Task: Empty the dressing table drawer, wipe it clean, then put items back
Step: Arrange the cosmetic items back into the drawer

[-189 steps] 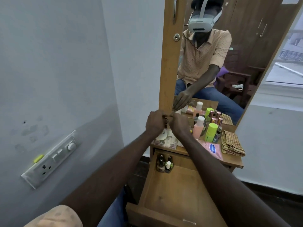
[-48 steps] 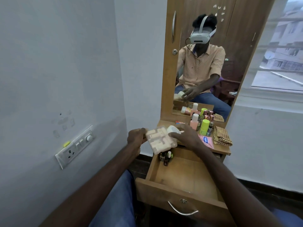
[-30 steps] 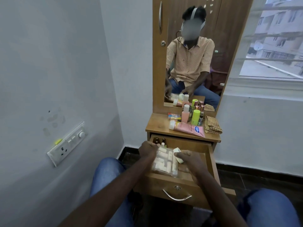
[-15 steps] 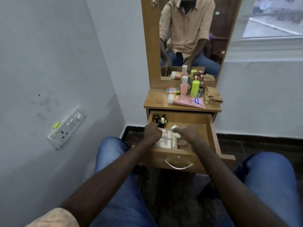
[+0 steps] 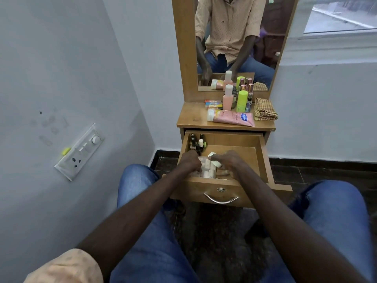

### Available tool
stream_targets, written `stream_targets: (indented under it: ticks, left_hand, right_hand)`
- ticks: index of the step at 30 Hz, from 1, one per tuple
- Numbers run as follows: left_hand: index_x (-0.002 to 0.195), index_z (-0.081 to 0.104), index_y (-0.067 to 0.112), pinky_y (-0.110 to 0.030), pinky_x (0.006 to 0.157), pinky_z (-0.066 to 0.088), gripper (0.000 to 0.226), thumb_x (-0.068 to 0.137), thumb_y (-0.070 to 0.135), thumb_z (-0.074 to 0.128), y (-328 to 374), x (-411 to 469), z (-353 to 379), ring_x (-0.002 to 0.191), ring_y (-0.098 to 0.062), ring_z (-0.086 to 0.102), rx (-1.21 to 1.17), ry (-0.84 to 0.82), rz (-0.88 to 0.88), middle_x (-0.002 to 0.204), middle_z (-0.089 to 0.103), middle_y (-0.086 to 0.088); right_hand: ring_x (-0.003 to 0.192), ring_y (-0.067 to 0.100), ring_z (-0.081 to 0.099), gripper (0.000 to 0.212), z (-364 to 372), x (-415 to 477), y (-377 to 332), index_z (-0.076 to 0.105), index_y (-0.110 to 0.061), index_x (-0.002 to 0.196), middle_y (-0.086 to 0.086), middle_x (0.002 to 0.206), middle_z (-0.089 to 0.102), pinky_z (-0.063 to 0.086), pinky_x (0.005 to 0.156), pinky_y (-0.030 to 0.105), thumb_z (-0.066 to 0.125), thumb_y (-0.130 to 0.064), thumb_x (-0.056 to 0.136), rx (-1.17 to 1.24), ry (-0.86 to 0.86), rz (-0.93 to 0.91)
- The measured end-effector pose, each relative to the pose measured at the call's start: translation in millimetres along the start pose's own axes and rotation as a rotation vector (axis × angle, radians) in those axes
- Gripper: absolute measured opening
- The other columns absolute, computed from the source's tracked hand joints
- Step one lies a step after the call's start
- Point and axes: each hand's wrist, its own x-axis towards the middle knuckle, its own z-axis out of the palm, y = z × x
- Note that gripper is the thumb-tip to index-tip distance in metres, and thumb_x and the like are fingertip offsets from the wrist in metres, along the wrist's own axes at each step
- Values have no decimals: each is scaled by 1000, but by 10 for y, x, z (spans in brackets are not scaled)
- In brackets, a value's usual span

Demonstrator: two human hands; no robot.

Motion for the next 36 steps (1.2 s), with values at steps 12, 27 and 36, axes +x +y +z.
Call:
stream_targets:
  ticks: [12, 27, 36]
  left_hand:
    - [116, 65, 3, -28, 77, 48, 38, 85, 13, 83, -25, -60, -59, 110, -25, 64, -22, 66, 62, 119, 68, -11]
    - [105, 79, 8, -18, 83, 43, 26, 91, -6, 63, -378, -143, -433, 102, -21, 71, -374, 565, 107, 106, 77, -10]
    - [112, 78, 5, -18, 85, 44, 26, 92, -1, 62, -426, -123, -294, 108, -22, 71, -410, 595, 147, 116, 76, -11]
  right_hand:
    - [90, 25, 66, 53, 75, -57, -18, 64, -6, 114, 10, 105, 70, 47, 62, 34, 85, -43, 82, -600, 186, -283]
    - [120, 31, 54, 63, 534, -153, -44, 57, -10, 128, 14, 132, 57, 50, 90, 40, 86, -39, 80, -1023, 101, -430]
    - [125, 34, 52, 84, 501, -63, -34, 50, -10, 140, 17, 141, 50, 50, 96, 42, 89, -48, 76, -1057, 33, -421]
